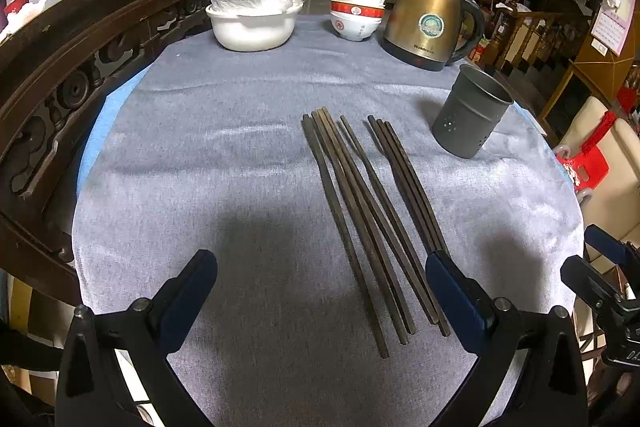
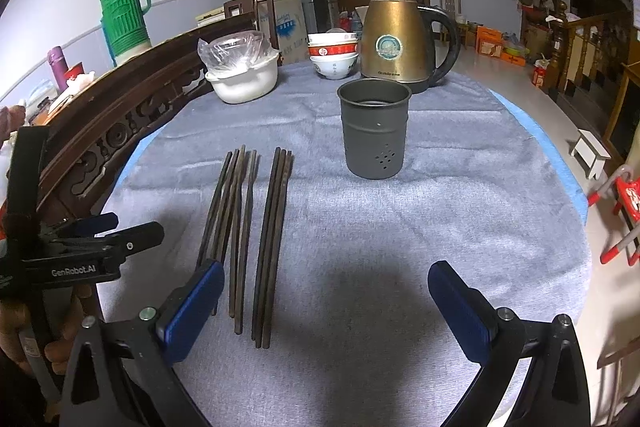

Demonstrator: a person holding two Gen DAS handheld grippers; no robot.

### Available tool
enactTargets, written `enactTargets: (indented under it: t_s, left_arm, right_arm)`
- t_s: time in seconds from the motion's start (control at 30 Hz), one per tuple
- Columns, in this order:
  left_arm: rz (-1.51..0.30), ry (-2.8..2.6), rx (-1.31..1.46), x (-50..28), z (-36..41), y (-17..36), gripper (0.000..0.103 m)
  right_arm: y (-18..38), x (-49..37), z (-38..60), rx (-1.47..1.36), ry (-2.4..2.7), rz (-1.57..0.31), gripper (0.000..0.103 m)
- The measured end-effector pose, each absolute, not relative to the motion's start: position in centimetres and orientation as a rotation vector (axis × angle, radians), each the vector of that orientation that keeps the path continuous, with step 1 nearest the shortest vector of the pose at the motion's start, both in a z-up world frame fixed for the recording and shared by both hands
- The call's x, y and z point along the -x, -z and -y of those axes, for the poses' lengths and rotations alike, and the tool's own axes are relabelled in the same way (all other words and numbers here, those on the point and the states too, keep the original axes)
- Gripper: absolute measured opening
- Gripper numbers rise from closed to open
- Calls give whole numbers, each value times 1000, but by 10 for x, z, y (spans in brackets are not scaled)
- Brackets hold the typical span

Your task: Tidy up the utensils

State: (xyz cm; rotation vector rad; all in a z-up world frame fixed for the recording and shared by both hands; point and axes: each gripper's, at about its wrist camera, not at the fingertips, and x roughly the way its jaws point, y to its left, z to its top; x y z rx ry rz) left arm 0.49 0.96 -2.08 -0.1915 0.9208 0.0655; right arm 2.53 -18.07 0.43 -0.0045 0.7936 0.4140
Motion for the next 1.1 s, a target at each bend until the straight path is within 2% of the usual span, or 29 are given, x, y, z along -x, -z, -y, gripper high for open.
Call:
enactTargets:
  t_s: [1.1]
  left_arm:
    - [-959, -86, 187, -11, -14, 31, 103]
  right_arm:
    - [9, -41, 180, -4, -409, -858, 103]
